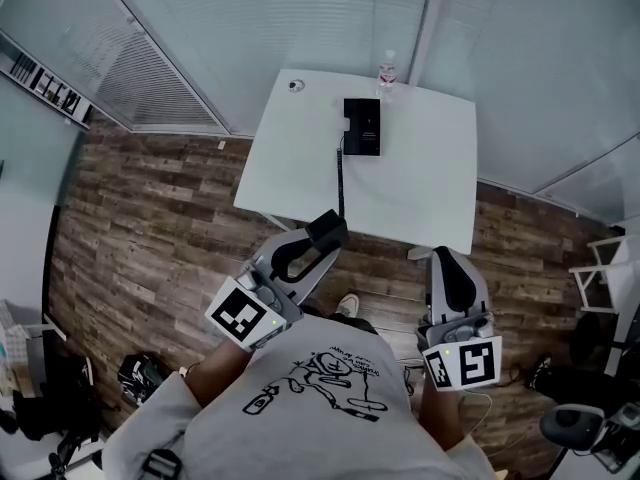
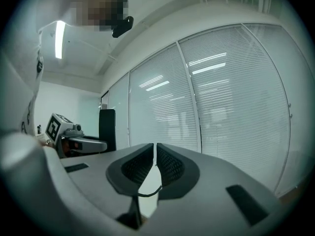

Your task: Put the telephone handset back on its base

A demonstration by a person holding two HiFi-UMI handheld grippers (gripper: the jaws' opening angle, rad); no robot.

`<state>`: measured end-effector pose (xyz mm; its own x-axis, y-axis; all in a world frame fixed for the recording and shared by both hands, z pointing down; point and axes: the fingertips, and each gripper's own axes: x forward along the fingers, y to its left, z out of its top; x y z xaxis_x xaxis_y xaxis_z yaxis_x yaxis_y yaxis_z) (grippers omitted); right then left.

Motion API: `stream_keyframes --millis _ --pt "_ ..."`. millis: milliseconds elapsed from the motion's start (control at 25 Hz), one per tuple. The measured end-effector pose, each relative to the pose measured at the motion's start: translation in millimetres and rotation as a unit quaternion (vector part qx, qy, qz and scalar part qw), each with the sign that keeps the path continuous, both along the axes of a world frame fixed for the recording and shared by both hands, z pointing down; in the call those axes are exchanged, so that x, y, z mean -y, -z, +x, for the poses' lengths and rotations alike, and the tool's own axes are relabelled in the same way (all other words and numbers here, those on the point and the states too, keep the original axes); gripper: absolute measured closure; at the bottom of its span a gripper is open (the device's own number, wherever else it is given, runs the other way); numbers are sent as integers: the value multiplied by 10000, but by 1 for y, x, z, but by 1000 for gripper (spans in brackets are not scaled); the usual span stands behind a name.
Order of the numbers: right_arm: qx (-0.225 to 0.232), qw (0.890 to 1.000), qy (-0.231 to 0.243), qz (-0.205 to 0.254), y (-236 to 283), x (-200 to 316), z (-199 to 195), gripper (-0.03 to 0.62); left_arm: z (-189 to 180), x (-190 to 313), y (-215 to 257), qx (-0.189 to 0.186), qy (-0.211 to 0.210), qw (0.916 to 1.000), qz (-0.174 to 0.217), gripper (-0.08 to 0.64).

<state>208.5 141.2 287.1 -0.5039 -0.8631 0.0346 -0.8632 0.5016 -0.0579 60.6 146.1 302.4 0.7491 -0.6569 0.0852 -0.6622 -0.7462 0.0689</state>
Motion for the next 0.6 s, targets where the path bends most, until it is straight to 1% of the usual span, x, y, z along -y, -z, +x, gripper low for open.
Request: stream_keyframes --millis 280,600 --pt "-46 10000 26 -58 -4 12 9 577 10 15 -4 0 -34 10000 -63 488" --pt "-82 10000 7 -56 -6 25 6 577 12 30 -9 9 -159 9998 -77 488"
